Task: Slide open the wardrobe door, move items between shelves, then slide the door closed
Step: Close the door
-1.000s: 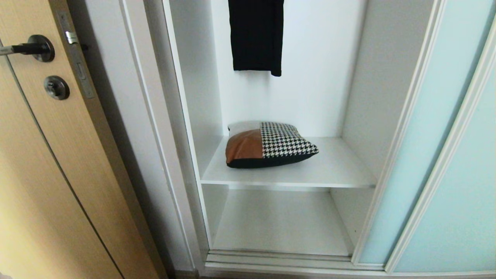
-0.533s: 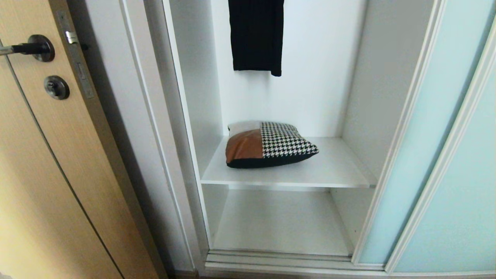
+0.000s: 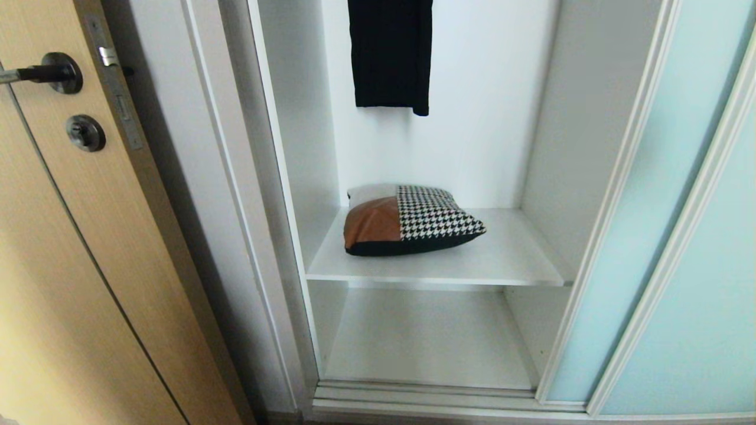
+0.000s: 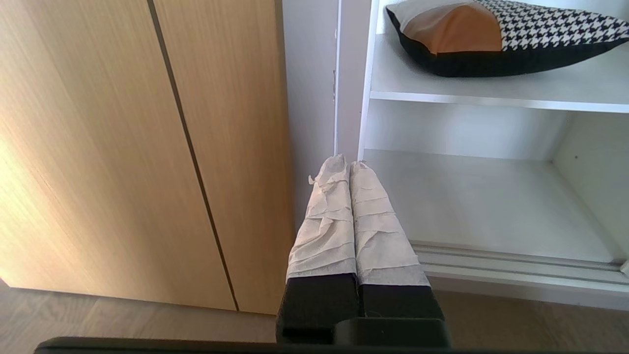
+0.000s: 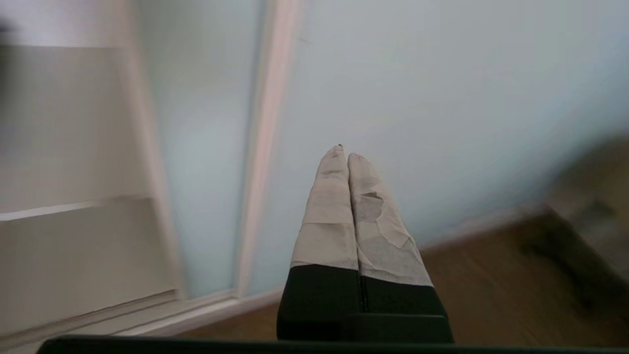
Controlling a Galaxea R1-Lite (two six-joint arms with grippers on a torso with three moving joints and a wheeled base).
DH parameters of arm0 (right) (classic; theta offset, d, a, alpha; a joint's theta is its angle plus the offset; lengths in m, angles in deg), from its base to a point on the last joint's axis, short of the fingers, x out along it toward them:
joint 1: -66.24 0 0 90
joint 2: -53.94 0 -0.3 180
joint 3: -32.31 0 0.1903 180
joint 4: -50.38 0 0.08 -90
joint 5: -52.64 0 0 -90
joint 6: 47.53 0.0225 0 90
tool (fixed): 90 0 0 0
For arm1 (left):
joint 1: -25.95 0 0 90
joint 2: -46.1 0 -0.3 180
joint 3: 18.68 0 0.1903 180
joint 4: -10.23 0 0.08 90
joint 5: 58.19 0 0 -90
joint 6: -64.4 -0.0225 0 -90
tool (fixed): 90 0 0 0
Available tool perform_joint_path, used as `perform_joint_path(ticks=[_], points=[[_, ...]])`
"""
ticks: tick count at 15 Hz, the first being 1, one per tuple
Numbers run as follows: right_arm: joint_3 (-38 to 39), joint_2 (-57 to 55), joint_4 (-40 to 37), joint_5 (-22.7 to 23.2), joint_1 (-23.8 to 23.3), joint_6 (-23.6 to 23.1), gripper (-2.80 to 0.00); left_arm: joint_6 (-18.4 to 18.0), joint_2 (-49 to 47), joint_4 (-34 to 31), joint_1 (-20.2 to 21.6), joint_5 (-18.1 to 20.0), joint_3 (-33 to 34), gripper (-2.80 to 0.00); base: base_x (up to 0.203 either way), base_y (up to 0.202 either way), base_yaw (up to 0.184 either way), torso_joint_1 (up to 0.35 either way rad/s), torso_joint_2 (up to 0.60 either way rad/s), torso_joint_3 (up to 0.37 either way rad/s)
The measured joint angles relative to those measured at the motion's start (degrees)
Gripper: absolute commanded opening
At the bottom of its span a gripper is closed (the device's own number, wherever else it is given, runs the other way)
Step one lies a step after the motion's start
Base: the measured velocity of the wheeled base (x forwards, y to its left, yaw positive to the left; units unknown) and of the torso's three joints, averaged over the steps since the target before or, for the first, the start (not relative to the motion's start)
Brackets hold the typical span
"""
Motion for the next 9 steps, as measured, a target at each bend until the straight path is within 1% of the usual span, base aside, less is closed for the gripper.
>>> perform_joint_path(ticks=[4, 6, 9], points=[[-1.33, -4.57, 0.75, 17.19, -6.94, -2.25, -2.80, 0.00, 0.00, 0.00, 0.00, -0.01, 0.00, -2.80, 0.000, 0.000, 0.000, 0.000, 0.00, 0.000], [-1.71, -6.64, 1.17, 26.58, -10.95, -2.53, -2.80, 0.00, 0.00, 0.00, 0.00, -0.01, 0.00, -2.80, 0.000, 0.000, 0.000, 0.000, 0.00, 0.000], [-2.91, -9.44, 1.25, 38.44, -15.80, -2.69, -2.80, 0.00, 0.00, 0.00, 0.00, -0.01, 0.00, -2.80, 0.000, 0.000, 0.000, 0.000, 0.00, 0.000]])
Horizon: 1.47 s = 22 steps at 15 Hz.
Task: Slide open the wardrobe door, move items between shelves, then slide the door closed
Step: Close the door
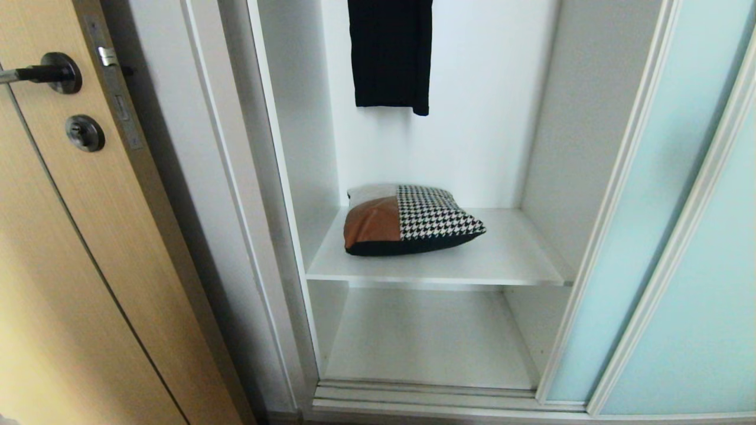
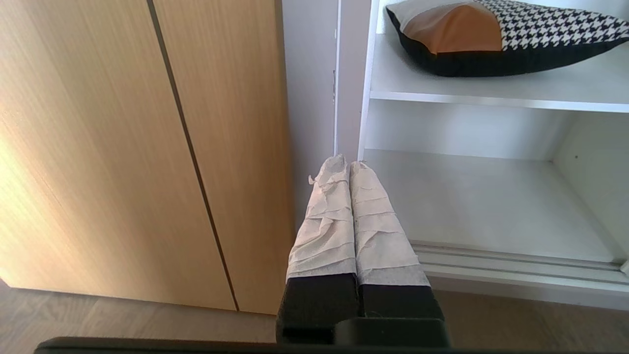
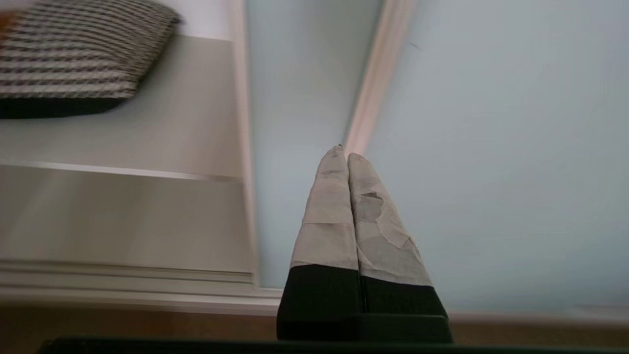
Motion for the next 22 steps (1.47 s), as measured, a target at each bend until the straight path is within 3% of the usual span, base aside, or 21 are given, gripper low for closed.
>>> perform_joint_path(ticks=[5, 10, 15, 22], points=[[-3.12, -5.07, -0.67, 11.37, -4.71, 0.55, -2.80, 0.00, 0.00, 0.00, 0.00, -0.02, 0.00, -2.80, 0.000, 0.000, 0.000, 0.000, 0.00, 0.000], [-3.98, -9.53, -1.20, 20.92, -4.92, 0.55, -2.80, -0.02, 0.00, 0.00, 0.00, 0.00, 0.00, -2.80, 0.000, 0.000, 0.000, 0.000, 0.00, 0.000], [-7.79, -13.76, -2.17, 19.80, -2.04, 1.78, -2.80, 0.00, 0.00, 0.00, 0.00, 0.00, 0.00, -2.80, 0.000, 0.000, 0.000, 0.000, 0.00, 0.000], [-13.09, -18.45, -2.14, 18.11, -1.47, 2.28, -2.80, 0.00, 0.00, 0.00, 0.00, 0.00, 0.00, -2.80, 0.000, 0.000, 0.000, 0.000, 0.00, 0.000]])
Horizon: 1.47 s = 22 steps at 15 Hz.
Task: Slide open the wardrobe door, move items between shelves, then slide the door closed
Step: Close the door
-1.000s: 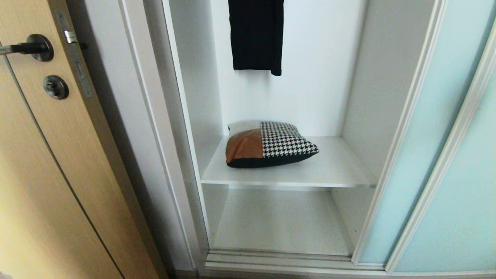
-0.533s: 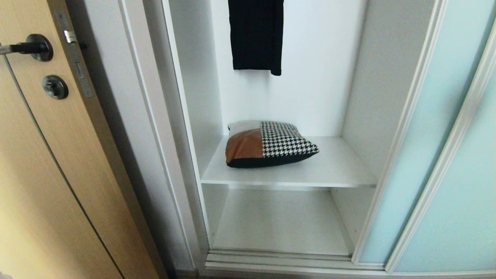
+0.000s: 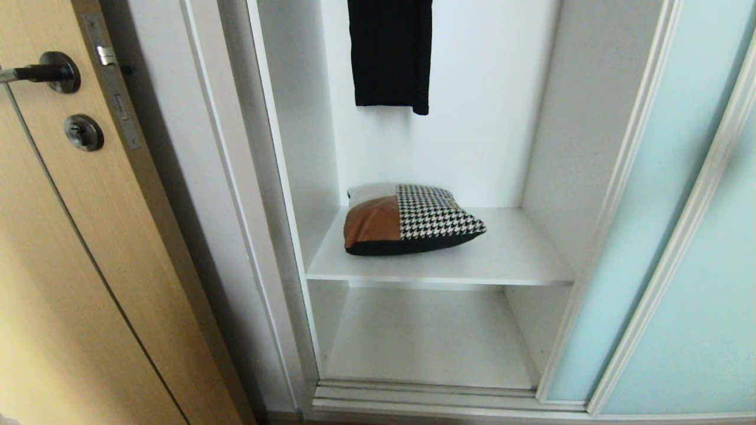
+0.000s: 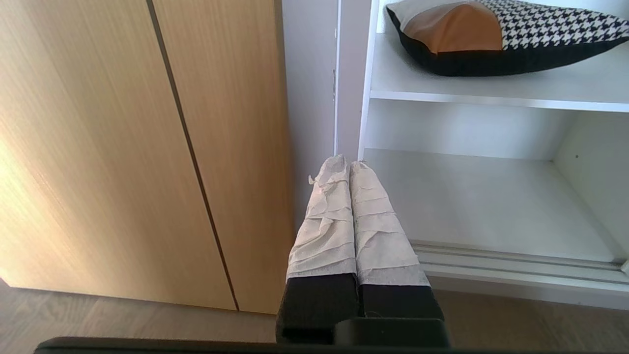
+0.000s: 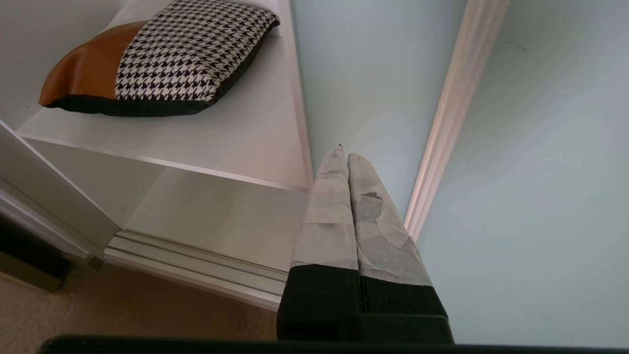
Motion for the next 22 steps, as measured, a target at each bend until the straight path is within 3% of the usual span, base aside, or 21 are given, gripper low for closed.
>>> perform_joint_path(ticks=[2, 6, 22], points=[[-1.14, -1.14, 0.10, -0.27, -0.16, 0.54, -2.80, -0.02, 0.00, 0.00, 0.00, 0.00, 0.00, -2.80, 0.000, 0.000, 0.000, 0.000, 0.00, 0.000], [-4.85, -3.73, 0.78, -3.52, -0.27, 6.79, -2.80, 0.02, 0.00, 0.00, 0.00, 0.00, 0.00, -2.80, 0.000, 0.000, 0.000, 0.000, 0.00, 0.000], [-9.35, -9.79, 0.74, -4.42, 1.84, 7.78, -2.80, 0.00, 0.00, 0.00, 0.00, 0.00, 0.00, -2.80, 0.000, 0.000, 0.000, 0.000, 0.00, 0.000]])
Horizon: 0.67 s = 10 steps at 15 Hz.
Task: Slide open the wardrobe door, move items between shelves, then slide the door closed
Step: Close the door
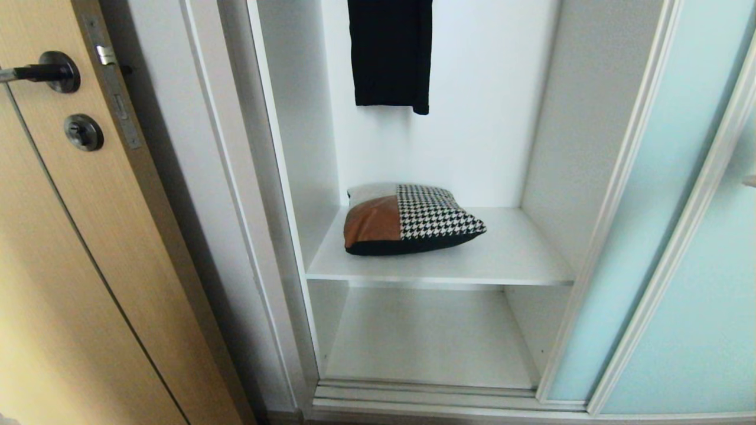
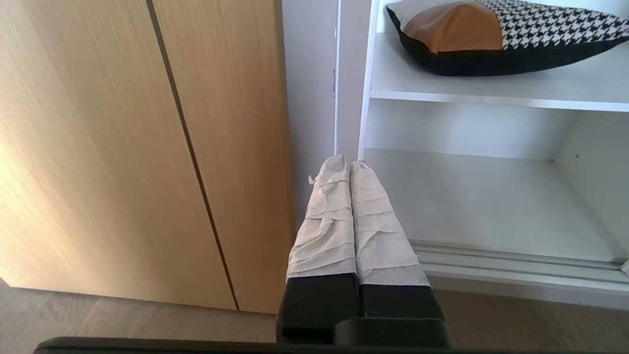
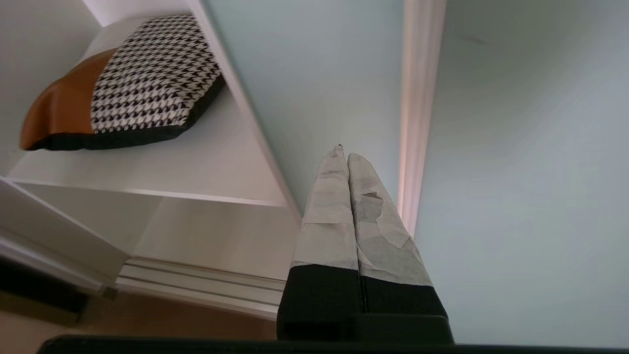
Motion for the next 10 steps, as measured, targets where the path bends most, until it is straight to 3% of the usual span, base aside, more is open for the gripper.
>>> perform_joint_path(ticks=[10], points=[[-5.58, -4.31, 0.08, -1.27, 0.65, 0.09, -2.80, 0.00, 0.00, 0.00, 0.00, 0.00, 0.00, -2.80, 0.000, 0.000, 0.000, 0.000, 0.00, 0.000]])
